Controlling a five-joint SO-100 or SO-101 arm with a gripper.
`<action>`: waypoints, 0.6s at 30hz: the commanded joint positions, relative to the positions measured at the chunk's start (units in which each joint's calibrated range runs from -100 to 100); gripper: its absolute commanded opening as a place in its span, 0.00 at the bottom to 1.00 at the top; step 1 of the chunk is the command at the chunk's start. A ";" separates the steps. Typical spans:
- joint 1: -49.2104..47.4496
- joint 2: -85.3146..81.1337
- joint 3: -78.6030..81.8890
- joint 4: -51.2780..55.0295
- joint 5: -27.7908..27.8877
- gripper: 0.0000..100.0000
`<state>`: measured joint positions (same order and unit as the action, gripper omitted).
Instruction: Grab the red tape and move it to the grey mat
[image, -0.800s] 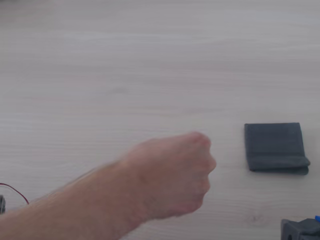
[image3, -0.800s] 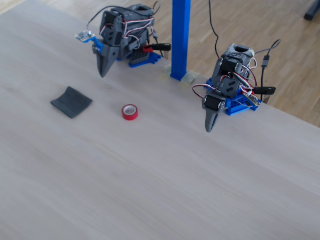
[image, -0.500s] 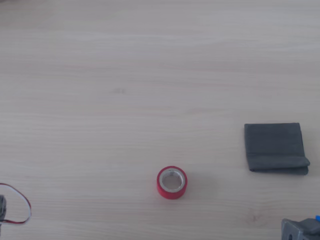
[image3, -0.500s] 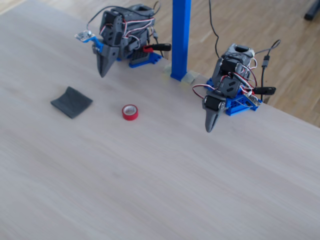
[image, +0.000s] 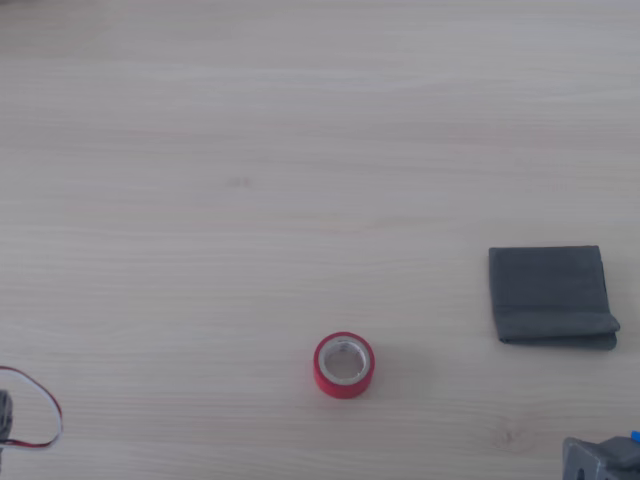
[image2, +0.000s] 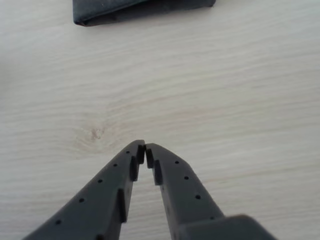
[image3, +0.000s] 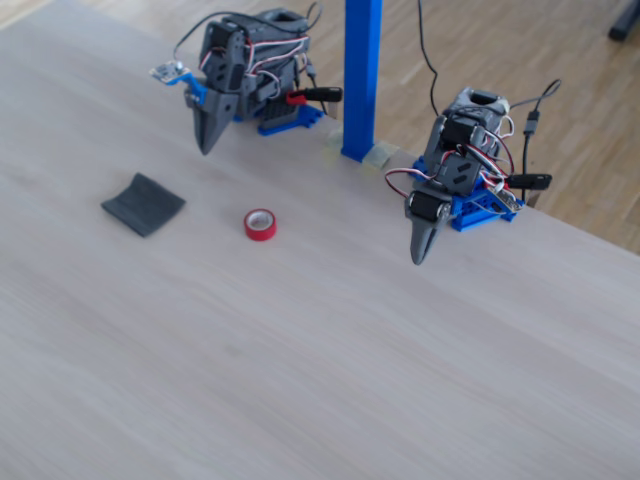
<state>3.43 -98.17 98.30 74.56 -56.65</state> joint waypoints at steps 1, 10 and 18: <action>-2.17 0.08 0.98 0.59 -0.18 0.03; -7.85 1.74 -4.08 -0.51 -0.34 0.13; -11.19 22.33 -21.98 -0.51 0.08 0.13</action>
<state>-6.74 -83.93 84.87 74.90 -57.02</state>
